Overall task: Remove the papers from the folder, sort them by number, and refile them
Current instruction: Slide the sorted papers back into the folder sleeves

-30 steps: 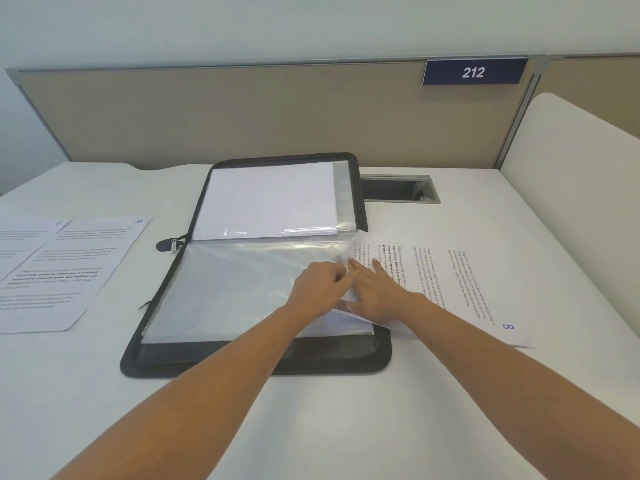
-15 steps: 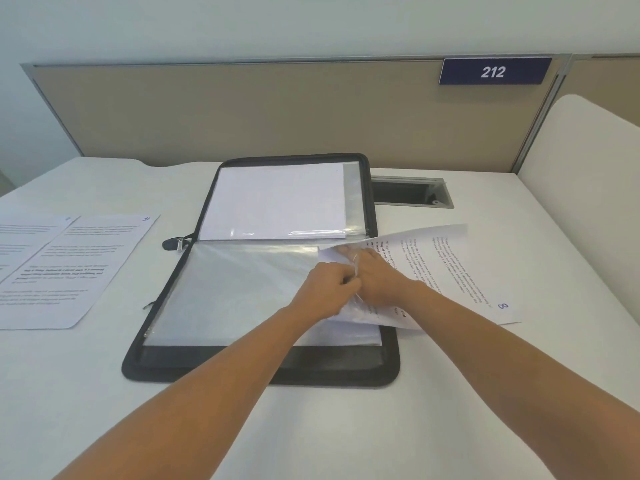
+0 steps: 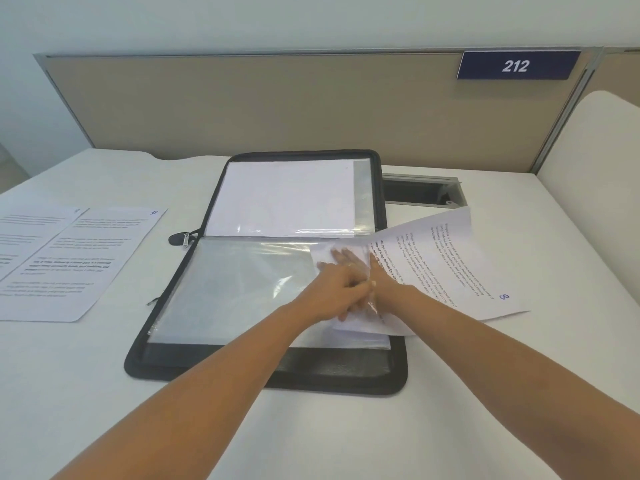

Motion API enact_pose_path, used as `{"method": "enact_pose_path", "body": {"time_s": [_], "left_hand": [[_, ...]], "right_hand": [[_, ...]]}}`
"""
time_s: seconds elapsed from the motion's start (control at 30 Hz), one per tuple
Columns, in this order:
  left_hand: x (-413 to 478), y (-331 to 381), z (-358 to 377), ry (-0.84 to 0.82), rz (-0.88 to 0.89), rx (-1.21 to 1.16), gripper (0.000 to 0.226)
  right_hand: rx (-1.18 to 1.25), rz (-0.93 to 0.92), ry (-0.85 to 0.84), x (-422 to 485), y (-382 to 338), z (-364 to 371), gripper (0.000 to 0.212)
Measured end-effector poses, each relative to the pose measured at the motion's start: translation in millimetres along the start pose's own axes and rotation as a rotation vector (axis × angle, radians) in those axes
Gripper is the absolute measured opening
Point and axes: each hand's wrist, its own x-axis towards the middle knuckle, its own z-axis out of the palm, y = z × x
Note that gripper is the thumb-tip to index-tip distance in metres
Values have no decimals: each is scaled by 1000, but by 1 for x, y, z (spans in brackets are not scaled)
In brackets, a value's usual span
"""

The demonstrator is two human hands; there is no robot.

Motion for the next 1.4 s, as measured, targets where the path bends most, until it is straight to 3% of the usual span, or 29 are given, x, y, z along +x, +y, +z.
{"method": "enact_pose_path", "body": {"time_s": [0.07, 0.13, 0.2, 0.3, 0.43, 0.53, 0.67, 0.83, 0.93, 1.03, 1.13, 1.17, 1.3, 1.4], "left_hand": [[0, -14, -11, 161, 49, -12, 34], [0, -38, -23, 371, 61, 139, 34], [-6, -63, -33, 453, 69, 289, 41], [-18, -90, -36, 341, 92, 387, 67], [-29, -98, -32, 137, 22, 529, 106], [-32, -95, -30, 84, 9, 617, 112], [-36, -94, -29, 80, 9, 645, 113], [-39, -92, -30, 90, 33, 605, 109], [-40, -92, -31, 84, 52, 589, 109], [-42, -90, -30, 147, 129, 566, 102], [-41, -88, -24, 293, 343, 568, 75], [-39, -88, -21, 347, 426, 592, 62], [-27, -79, -14, 431, 569, 631, 31], [-24, -69, -10, 422, 578, 551, 29]], "right_hand": [[122, -49, 30, -10, 3, -14, 60], [86, -191, 53, -13, 9, -23, 53], [-64, -333, 0, -9, 20, -19, 56], [-343, -373, -62, -2, 31, -4, 65], [-379, -328, -12, 3, 30, 5, 97], [-324, -250, -1, 7, 30, 12, 111], [-266, -231, 32, 8, 22, 17, 100], [-207, -286, -48, 6, 17, 20, 81], [-329, -316, -41, 5, 19, 20, 75], [-315, -235, 12, 7, 14, 19, 92], [-250, -170, 50, 10, 10, 25, 119], [-222, -169, 54, 11, 9, 25, 117], [-45, -217, 7, 7, 10, 17, 69], [-122, -294, -51, 7, 19, 15, 69]]}}
